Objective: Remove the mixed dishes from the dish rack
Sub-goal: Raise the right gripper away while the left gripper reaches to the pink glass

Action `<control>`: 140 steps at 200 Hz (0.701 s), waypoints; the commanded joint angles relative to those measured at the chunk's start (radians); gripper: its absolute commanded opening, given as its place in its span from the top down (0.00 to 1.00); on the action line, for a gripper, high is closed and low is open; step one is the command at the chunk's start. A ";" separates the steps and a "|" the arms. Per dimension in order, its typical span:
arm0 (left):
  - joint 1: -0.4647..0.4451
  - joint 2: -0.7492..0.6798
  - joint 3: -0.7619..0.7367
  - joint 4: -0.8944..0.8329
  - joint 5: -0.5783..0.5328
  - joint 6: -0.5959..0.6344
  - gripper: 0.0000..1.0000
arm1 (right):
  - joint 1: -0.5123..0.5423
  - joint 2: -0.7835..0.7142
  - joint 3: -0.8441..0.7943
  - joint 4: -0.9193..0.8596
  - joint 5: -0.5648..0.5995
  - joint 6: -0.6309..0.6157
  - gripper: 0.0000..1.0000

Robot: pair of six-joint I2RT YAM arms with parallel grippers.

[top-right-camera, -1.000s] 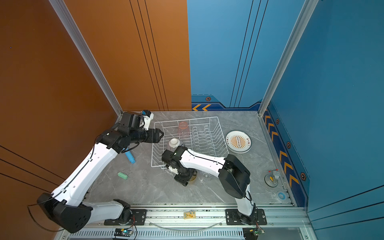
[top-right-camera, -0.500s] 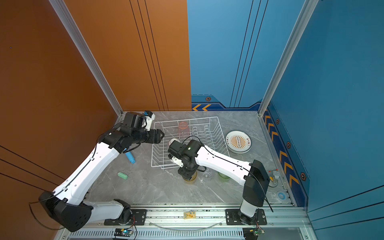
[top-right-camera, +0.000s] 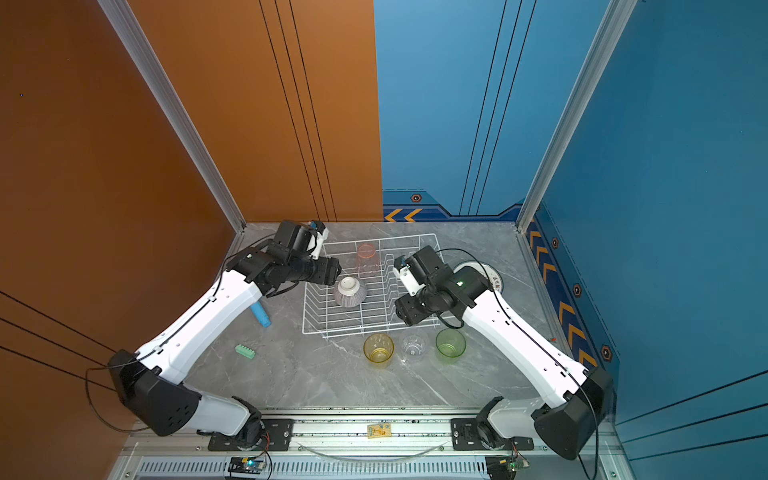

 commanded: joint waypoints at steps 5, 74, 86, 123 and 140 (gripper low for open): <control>-0.019 0.079 0.074 -0.011 -0.047 0.013 0.15 | -0.074 -0.063 -0.075 0.142 -0.059 0.072 0.28; -0.057 0.314 0.206 0.084 -0.057 0.001 0.08 | -0.154 -0.090 -0.137 0.228 -0.102 0.082 0.28; -0.056 0.354 0.229 0.102 -0.082 0.001 0.08 | -0.170 -0.097 -0.141 0.233 -0.110 0.077 0.28; -0.055 0.496 0.332 0.104 -0.150 -0.004 0.06 | -0.223 -0.117 -0.164 0.240 -0.140 0.060 0.28; -0.057 0.553 0.367 0.115 -0.149 -0.012 0.07 | -0.242 -0.125 -0.173 0.246 -0.149 0.055 0.28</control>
